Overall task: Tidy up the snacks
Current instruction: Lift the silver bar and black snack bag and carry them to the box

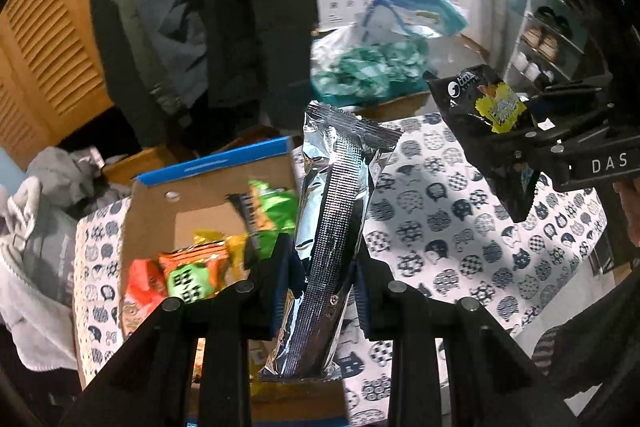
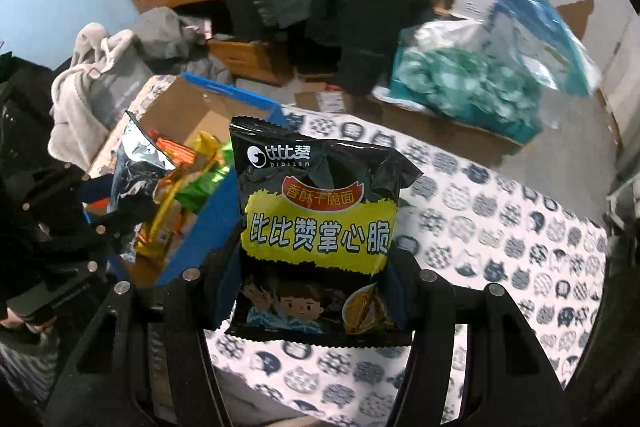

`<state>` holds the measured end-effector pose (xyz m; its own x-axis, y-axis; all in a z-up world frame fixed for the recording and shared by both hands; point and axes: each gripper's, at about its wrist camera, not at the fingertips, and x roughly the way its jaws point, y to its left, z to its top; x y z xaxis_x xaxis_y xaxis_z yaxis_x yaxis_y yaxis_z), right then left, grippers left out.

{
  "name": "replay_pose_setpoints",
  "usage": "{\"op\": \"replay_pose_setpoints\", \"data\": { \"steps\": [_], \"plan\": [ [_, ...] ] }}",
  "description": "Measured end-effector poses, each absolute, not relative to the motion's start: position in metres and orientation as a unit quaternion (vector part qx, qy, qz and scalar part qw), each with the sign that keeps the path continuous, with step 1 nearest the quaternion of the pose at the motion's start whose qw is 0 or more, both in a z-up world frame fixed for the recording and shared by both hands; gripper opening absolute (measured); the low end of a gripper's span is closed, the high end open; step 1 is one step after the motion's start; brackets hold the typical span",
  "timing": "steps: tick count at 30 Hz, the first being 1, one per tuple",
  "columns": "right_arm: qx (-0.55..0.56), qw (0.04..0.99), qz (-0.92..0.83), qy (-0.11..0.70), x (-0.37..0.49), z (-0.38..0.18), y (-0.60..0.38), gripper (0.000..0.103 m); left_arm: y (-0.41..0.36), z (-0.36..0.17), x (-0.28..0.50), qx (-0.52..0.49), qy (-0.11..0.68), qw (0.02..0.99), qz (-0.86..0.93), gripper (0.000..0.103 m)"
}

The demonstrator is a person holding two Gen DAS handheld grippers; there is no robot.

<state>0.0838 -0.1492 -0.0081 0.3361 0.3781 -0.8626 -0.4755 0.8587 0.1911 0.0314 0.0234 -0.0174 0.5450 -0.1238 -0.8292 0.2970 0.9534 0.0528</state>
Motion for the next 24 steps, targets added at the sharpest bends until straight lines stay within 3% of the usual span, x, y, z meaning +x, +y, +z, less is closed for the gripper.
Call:
{"op": "replay_pose_setpoints", "data": {
  "steps": [24],
  "plan": [
    [-0.112, 0.772, 0.313, 0.542, 0.11, -0.041, 0.013, 0.06, 0.159, -0.056, 0.049, -0.022, 0.5, 0.866, -0.013, 0.028]
  ]
}}
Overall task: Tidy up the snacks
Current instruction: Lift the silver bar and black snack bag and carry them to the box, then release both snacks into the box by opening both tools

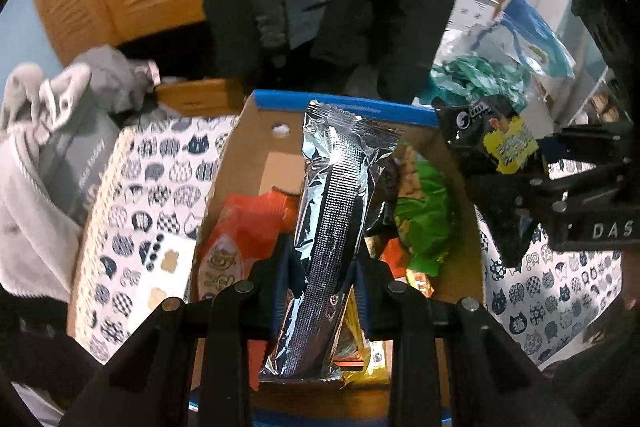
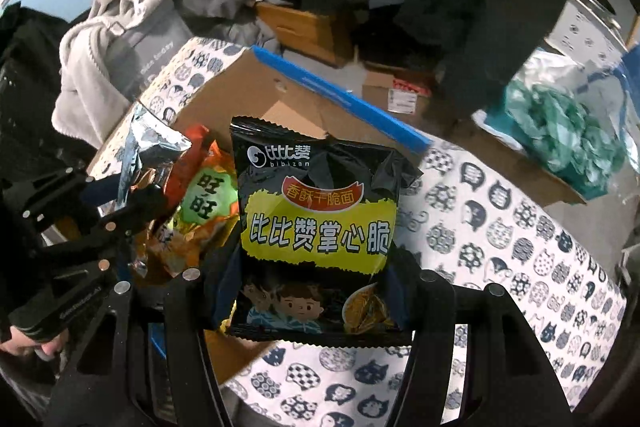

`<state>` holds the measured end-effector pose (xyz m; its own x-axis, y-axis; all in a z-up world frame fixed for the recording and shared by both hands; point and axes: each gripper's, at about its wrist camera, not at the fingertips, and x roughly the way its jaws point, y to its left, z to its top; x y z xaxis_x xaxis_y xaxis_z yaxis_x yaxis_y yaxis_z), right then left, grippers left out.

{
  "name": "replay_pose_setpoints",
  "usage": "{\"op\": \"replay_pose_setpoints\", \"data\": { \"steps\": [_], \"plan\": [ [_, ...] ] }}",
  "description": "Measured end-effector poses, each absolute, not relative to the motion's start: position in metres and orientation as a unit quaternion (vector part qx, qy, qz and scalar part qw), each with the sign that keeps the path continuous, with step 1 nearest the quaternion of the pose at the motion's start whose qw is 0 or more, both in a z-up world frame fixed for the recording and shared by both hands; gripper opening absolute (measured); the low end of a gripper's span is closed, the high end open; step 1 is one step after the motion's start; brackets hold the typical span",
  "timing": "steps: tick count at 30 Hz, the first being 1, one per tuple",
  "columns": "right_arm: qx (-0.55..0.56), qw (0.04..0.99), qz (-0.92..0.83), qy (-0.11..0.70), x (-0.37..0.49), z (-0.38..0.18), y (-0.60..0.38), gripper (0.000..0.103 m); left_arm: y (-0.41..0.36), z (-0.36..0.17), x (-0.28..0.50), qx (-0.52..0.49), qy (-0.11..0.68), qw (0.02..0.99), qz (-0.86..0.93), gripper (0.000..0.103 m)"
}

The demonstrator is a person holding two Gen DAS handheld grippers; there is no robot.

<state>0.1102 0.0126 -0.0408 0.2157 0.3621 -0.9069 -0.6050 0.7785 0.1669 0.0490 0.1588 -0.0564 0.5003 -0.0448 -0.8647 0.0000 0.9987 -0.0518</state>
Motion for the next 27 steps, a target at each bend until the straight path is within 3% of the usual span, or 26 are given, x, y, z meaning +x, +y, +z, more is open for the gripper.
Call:
{"op": "replay_pose_setpoints", "data": {
  "steps": [5, 7, 9, 12, 25, 27],
  "plan": [
    [-0.125, 0.763, 0.321, 0.547, 0.11, -0.051, 0.031, 0.061, 0.162, -0.063, 0.049, -0.029, 0.504, 0.863, -0.008, 0.029],
    [-0.128, 0.765, 0.325, 0.542, 0.108, -0.05, 0.034, 0.062, 0.164, -0.062, 0.049, -0.035, 0.504, 0.863, -0.005, 0.034],
    [-0.128, 0.769, 0.327, 0.534, 0.106, -0.046, 0.034, 0.065, 0.165, -0.06, 0.047, -0.037, 0.5, 0.865, -0.001, 0.057],
    [-0.123, 0.78, 0.325, 0.521, 0.103, -0.035, 0.029, 0.072, 0.167, -0.055, 0.043, -0.036, 0.49, 0.871, 0.008, 0.071],
    [-0.13, 0.827, 0.279, 0.47, 0.078, 0.021, -0.004, 0.075, 0.154, -0.008, 0.013, -0.017, 0.469, 0.883, 0.02, 0.082],
    [-0.127, 0.832, 0.278, 0.463, 0.072, 0.029, -0.011, 0.075, 0.152, 0.005, 0.006, -0.009, 0.464, 0.885, 0.024, 0.09]
  ]
}}
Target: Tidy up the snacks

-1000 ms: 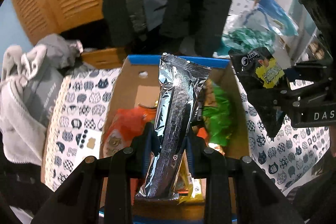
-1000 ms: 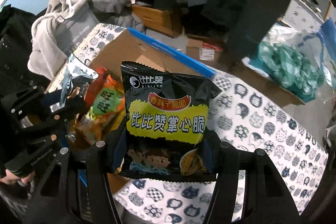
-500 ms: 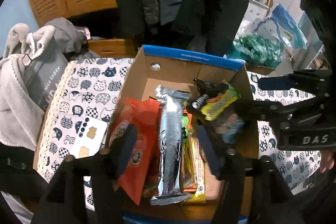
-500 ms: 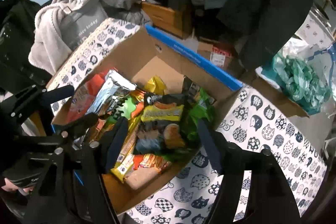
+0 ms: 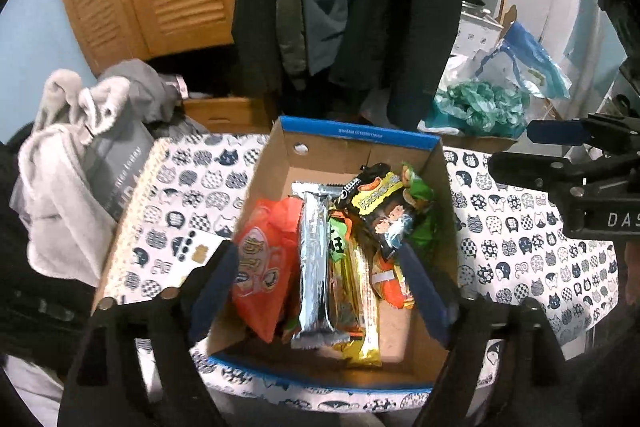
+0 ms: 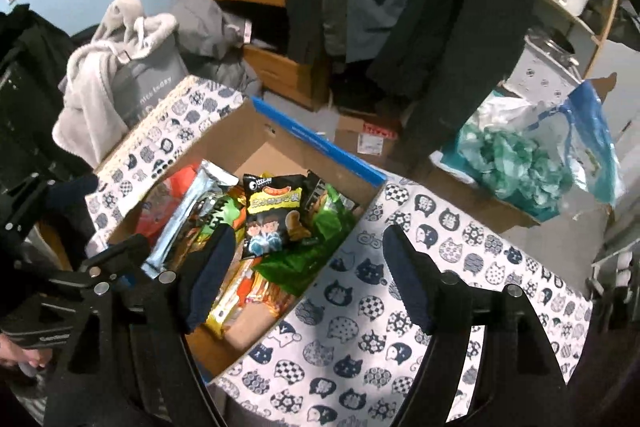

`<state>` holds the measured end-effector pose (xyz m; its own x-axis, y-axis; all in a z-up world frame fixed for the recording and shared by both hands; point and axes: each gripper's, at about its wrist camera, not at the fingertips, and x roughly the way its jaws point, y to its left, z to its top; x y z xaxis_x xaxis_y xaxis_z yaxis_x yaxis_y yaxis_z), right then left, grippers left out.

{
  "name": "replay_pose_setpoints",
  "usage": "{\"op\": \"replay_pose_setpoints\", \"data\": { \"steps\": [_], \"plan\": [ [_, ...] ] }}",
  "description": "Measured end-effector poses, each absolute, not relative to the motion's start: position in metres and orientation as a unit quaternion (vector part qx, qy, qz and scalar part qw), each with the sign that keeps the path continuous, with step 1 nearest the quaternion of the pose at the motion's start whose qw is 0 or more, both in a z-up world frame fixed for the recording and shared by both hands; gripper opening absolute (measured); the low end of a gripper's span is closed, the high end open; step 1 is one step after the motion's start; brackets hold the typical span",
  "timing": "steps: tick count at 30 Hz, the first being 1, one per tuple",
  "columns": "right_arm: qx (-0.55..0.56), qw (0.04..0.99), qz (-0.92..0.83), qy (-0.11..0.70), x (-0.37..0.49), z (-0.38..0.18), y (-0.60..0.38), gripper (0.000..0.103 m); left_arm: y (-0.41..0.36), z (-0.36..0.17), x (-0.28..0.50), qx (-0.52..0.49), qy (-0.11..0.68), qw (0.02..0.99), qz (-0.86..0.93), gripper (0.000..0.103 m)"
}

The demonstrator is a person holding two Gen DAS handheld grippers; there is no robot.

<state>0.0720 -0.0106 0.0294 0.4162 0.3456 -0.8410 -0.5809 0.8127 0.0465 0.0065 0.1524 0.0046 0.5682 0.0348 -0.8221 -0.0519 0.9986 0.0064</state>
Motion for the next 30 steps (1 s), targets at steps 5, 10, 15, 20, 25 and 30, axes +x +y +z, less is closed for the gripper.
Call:
{"op": "replay_pose_setpoints", "data": {
  "steps": [5, 10, 15, 20, 25, 30],
  "plan": [
    [-0.124, 0.841, 0.275, 0.45, 0.054, 0.048, -0.026, 0.075, 0.145, 0.038, -0.015, 0.016, 0.447, 0.893, 0.038, 0.09],
    [-0.113, 0.847, 0.274, 0.441, 0.039, 0.062, -0.047, 0.076, 0.131, 0.064, -0.035, 0.048, 0.423, 0.904, 0.043, 0.096],
    [-0.106, 0.851, 0.273, 0.436, 0.028, 0.069, -0.064, 0.076, 0.117, 0.081, -0.042, 0.068, 0.401, 0.913, 0.042, 0.102],
    [-0.101, 0.853, 0.272, 0.435, 0.026, 0.069, -0.074, 0.076, 0.104, 0.085, -0.036, 0.08, 0.396, 0.914, 0.031, 0.102],
    [-0.094, 0.857, 0.271, 0.428, 0.028, 0.073, -0.079, 0.076, 0.086, 0.082, -0.024, 0.088, 0.398, 0.913, 0.023, 0.102],
    [-0.097, 0.859, 0.265, 0.427, 0.032, 0.067, -0.089, 0.076, 0.072, 0.075, -0.016, 0.091, 0.397, 0.913, 0.019, 0.102]
  ]
}}
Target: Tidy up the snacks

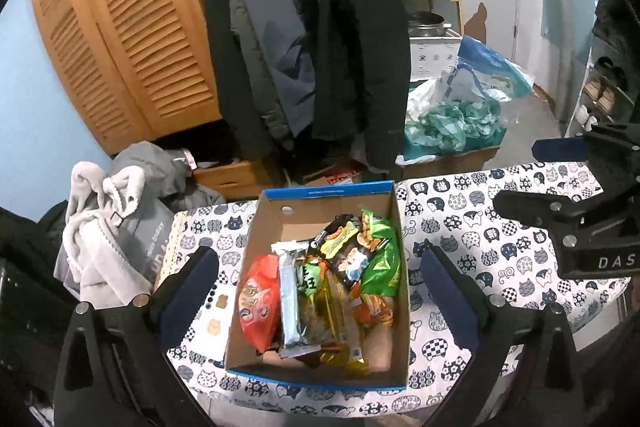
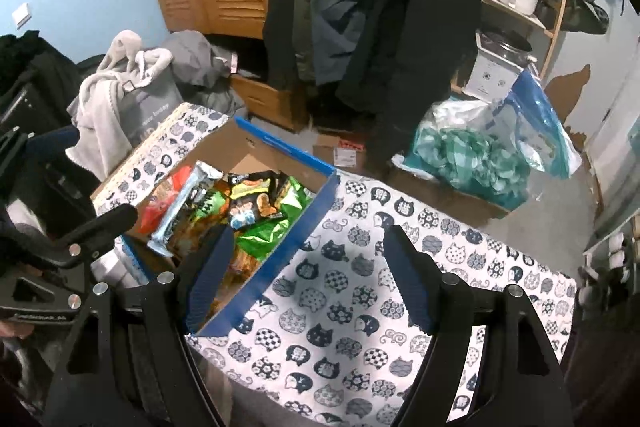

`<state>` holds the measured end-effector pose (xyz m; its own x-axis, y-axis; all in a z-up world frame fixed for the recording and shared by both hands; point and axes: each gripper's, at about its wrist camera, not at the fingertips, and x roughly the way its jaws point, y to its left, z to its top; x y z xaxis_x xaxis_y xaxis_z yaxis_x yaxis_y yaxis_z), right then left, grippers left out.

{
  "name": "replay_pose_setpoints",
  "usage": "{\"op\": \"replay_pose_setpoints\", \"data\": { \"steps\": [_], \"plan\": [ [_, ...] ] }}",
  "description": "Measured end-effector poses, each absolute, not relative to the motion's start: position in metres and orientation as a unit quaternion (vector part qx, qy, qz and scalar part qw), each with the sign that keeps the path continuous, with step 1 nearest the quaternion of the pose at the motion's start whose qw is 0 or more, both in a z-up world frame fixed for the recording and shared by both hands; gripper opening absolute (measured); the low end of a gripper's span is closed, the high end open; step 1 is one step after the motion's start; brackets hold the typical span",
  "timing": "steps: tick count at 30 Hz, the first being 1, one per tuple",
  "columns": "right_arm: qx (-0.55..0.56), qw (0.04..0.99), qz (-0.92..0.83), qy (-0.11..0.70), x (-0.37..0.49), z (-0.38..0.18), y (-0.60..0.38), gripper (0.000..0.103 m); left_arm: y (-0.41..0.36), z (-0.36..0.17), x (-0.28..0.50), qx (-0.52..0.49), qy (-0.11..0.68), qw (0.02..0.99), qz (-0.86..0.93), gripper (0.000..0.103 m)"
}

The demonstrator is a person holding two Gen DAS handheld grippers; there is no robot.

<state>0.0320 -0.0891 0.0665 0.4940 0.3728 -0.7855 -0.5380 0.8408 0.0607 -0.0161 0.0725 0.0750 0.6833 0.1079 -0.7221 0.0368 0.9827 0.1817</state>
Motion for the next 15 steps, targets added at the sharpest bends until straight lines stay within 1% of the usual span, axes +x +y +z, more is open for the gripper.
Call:
{"op": "replay_pose_setpoints", "data": {
  "steps": [6, 15],
  "plan": [
    [-0.089, 0.851, 0.263, 0.445, 0.039, 0.051, -0.103, 0.076, 0.067, 0.068, -0.01, 0.101, 0.403, 0.909, 0.021, 0.102],
    [-0.094, 0.849, 0.261, 0.449, 0.045, 0.037, -0.108, 0.076, 0.081, 0.055, 0.002, 0.071, 0.421, 0.904, 0.032, 0.102]
  ]
}}
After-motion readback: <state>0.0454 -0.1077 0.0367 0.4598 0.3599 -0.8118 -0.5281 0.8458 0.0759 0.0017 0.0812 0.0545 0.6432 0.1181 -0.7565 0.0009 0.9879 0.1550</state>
